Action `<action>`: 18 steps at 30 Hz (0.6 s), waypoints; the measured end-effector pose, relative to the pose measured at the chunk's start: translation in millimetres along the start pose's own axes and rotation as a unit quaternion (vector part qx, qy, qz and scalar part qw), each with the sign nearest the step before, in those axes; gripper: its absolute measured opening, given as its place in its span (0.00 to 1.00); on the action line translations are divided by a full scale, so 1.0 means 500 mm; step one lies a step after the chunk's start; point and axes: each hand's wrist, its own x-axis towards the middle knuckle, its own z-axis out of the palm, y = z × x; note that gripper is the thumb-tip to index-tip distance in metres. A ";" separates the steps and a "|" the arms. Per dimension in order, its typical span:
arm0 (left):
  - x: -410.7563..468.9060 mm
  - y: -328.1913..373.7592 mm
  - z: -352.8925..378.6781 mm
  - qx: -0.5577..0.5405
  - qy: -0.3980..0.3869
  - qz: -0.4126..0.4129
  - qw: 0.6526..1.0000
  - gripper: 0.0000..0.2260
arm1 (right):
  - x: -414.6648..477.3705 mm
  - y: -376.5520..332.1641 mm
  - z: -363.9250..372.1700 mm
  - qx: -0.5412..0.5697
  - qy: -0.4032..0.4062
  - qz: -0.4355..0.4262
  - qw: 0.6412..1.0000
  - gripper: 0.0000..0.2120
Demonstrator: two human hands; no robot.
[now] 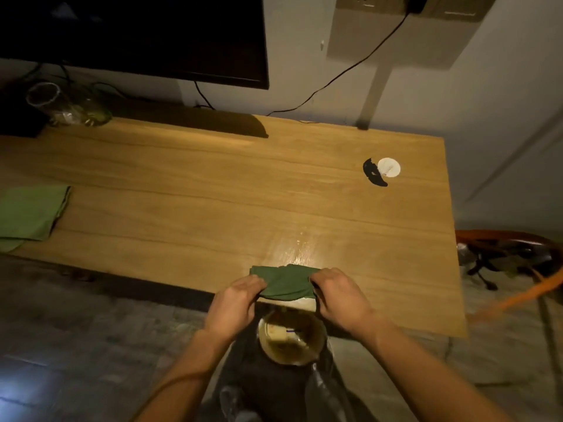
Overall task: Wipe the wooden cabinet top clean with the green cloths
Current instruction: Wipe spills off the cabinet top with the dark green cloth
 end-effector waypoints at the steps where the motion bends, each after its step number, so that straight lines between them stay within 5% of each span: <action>1: -0.024 -0.003 -0.001 0.002 -0.005 -0.001 1.000 0.25 | -0.018 -0.016 0.011 -0.005 -0.004 0.000 1.000 0.10; 8: -0.186 -0.024 -0.012 0.027 -0.176 -0.080 0.981 0.19 | -0.149 -0.141 0.108 -0.033 -0.061 0.065 0.995 0.17; 13: -0.284 -0.108 -0.065 0.046 -0.127 -0.092 0.987 0.20 | -0.171 -0.272 0.152 -0.004 -0.040 0.083 0.996 0.18; 18: -0.362 -0.202 -0.202 0.044 -0.052 -0.133 0.989 0.17 | -0.104 -0.427 0.111 -0.009 -0.021 0.000 1.000 0.11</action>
